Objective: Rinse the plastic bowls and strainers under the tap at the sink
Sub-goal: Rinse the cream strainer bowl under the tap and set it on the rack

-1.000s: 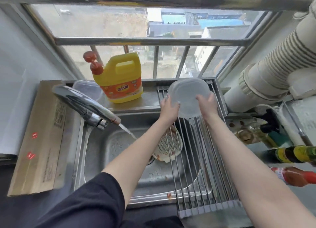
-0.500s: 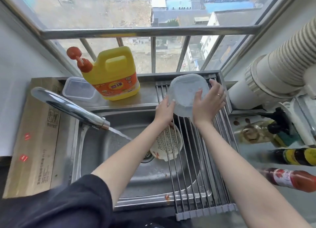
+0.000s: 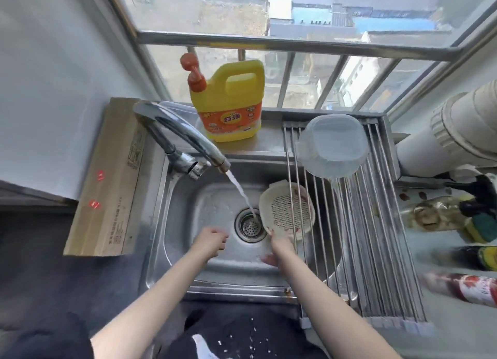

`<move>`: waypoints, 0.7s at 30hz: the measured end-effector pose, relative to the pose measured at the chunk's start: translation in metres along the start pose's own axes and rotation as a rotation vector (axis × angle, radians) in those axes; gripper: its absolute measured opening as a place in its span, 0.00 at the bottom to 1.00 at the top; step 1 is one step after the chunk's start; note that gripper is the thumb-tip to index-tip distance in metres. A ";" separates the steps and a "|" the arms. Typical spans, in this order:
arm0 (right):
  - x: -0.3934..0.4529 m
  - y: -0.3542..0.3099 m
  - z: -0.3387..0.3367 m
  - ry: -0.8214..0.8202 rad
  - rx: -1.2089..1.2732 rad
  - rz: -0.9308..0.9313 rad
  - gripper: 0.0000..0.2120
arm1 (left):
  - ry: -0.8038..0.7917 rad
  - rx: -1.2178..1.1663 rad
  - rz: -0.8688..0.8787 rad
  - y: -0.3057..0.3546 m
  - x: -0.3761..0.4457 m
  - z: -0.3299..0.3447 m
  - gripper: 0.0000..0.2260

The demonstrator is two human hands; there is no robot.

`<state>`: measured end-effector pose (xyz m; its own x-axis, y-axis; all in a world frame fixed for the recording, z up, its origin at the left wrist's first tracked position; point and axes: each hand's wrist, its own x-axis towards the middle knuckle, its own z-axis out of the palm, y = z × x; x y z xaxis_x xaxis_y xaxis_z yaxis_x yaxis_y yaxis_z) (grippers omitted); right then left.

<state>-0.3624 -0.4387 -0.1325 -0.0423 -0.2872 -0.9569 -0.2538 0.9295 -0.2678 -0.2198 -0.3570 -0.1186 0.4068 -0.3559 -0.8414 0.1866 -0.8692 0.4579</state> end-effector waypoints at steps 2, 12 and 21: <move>0.011 -0.002 0.002 0.022 0.161 0.011 0.21 | 0.016 -0.048 -0.015 -0.004 0.000 -0.014 0.09; 0.040 0.006 0.005 0.168 0.158 -0.156 0.22 | 0.039 -0.146 -0.025 -0.027 0.008 -0.047 0.12; 0.012 0.005 0.017 0.336 0.290 -0.329 0.22 | 0.061 -0.056 0.044 -0.027 0.003 -0.068 0.06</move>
<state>-0.3476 -0.4336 -0.1472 -0.3244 -0.5870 -0.7418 -0.0308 0.7903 -0.6119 -0.1632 -0.3116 -0.1135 0.4690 -0.3708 -0.8016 0.2159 -0.8320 0.5111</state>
